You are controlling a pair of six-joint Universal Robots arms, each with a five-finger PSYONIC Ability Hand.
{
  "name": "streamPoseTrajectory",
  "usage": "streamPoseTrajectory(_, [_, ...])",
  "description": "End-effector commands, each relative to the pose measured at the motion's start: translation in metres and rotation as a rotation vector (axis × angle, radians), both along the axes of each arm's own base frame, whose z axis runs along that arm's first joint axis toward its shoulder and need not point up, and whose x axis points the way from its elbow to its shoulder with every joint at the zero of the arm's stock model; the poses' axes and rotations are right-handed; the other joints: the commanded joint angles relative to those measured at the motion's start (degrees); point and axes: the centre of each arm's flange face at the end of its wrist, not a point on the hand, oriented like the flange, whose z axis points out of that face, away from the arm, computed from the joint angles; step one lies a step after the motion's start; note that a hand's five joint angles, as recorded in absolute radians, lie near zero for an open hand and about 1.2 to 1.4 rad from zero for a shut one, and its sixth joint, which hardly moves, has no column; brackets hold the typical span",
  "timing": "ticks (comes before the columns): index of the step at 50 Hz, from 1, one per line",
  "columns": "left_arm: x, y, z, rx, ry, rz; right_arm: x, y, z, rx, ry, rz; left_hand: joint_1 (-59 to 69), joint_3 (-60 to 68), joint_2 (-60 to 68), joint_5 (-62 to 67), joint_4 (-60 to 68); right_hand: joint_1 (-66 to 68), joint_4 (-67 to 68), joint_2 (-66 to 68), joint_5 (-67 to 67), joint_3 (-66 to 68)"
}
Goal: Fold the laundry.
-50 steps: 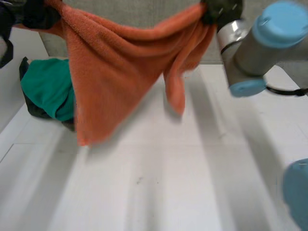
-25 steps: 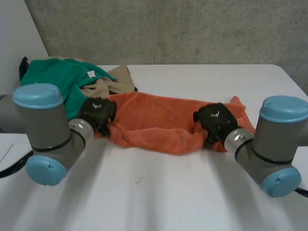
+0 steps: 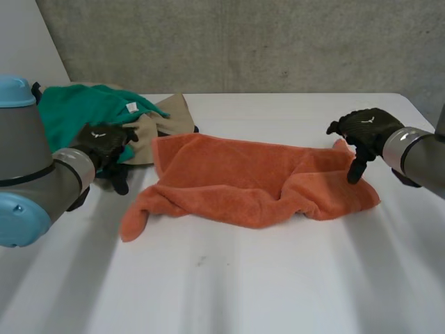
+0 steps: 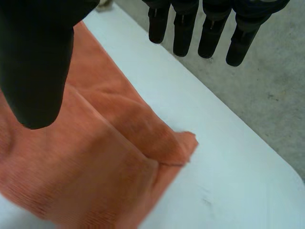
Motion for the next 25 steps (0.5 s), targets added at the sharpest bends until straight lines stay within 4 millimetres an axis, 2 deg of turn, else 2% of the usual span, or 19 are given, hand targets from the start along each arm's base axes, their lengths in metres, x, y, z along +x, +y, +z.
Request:
streamPoseTrajectory(1, [0.012, -0.01, -0.031, 0.19, 0.039, 0.068, 0.005, -0.033, -0.027, -0.014, 0.11, 0.085, 6.7, 7.1, 7.3, 7.7, 7.5, 13.5, 13.4, 13.0, 12.7, 12.9])
streamPoseTrajectory(9, [0.005, -0.009, -0.053, 0.342, 0.098, 0.044, 0.014, -0.051, -0.06, 0.027, 0.097, 0.139, 8.8, 9.1, 9.3, 9.8, 9.6, 13.0, 12.9, 12.5, 12.2, 12.4])
streamPoseTrajectory(17, [-0.003, -0.006, -0.067, 0.376, 0.077, 0.017, 0.028, -0.052, -0.074, 0.072, 0.015, 0.208, 11.6, 12.0, 12.2, 12.6, 12.4, 13.5, 13.4, 13.0, 12.7, 12.9])
streamPoseTrajectory(20, [-0.005, -0.007, -0.07, 0.376, 0.064, 0.019, 0.031, -0.052, -0.078, 0.082, 0.011, 0.215, 16.5, 16.8, 17.0, 17.5, 17.3, 14.5, 14.4, 14.0, 13.7, 13.9])
streamPoseTrajectory(25, [-0.007, -0.008, -0.071, 0.357, 0.033, 0.03, 0.037, -0.048, -0.09, 0.104, 0.015, 0.231, 42.4, 42.7, 42.9, 43.4, 43.2, 18.6, 18.5, 18.0, 17.8, 18.0])
